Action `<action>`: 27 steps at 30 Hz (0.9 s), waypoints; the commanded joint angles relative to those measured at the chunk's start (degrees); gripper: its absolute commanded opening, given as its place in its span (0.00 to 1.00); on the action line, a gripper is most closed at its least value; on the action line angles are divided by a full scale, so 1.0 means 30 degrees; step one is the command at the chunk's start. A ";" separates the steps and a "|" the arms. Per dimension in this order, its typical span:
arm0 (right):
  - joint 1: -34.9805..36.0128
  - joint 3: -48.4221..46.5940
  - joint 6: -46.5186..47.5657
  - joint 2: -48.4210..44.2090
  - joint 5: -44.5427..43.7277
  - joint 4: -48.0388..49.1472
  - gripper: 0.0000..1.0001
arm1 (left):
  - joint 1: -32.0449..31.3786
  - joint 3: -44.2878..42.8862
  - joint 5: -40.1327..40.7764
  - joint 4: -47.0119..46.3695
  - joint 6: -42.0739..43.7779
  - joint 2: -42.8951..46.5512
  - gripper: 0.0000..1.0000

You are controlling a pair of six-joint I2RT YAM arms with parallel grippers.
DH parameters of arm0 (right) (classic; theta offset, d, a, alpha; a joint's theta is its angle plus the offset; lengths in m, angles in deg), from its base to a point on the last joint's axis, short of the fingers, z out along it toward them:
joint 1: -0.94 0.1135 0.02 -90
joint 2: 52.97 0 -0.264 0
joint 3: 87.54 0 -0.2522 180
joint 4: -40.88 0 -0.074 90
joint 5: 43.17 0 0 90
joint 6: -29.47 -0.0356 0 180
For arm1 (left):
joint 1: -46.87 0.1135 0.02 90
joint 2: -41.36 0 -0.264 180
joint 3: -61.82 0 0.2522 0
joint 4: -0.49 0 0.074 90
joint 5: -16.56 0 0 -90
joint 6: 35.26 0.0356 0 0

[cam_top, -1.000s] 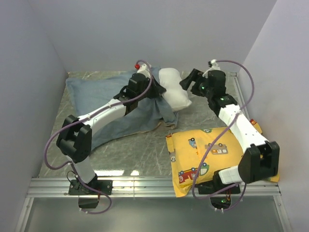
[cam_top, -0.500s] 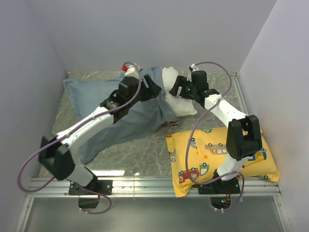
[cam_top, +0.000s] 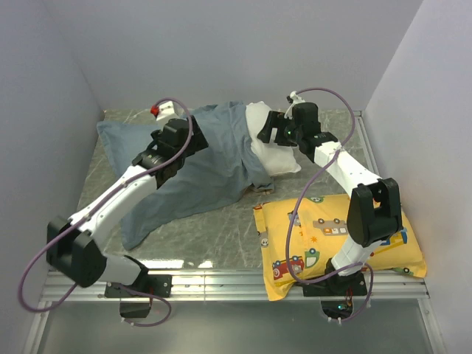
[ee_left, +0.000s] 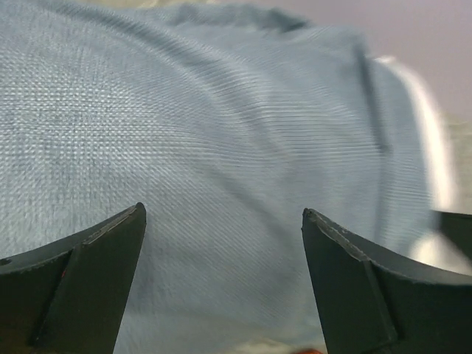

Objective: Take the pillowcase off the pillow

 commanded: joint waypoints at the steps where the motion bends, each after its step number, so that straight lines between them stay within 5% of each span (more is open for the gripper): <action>1: 0.0194 -0.1015 0.0815 -0.0024 0.0514 0.0170 0.90 | 0.0395 -0.0780 -0.0467 0.0154 0.1365 -0.1753 0.90; 8: 0.0282 -0.1220 0.1782 -0.0757 -0.0132 0.0170 0.91 | 0.0922 -0.1634 -0.0701 0.0272 0.1426 -0.3457 0.66; 12: 0.0253 -0.2446 0.1929 0.0441 0.0218 -0.0265 0.91 | 0.1069 -0.1839 -0.0701 0.0506 0.1542 -0.3456 0.25; 15: 0.0311 -0.2687 0.1842 0.1614 0.0921 -0.0126 0.91 | 0.1128 -0.1898 -0.0643 0.0653 0.1718 -0.3223 0.04; 22: 0.0575 -0.2041 0.1022 0.3079 0.2358 0.0991 0.92 | 0.1537 -0.2395 -0.1169 0.0624 0.2158 -0.3193 0.00; 25: 0.0546 -0.2421 0.0934 0.3870 0.2241 0.0406 0.81 | 0.1596 -0.2688 -0.1316 0.0477 0.2421 -0.3046 0.00; 27: 0.0545 -0.2539 0.0817 0.4165 0.1981 0.0027 0.38 | 0.1626 -0.3096 -0.1345 0.0448 0.2539 -0.3104 0.00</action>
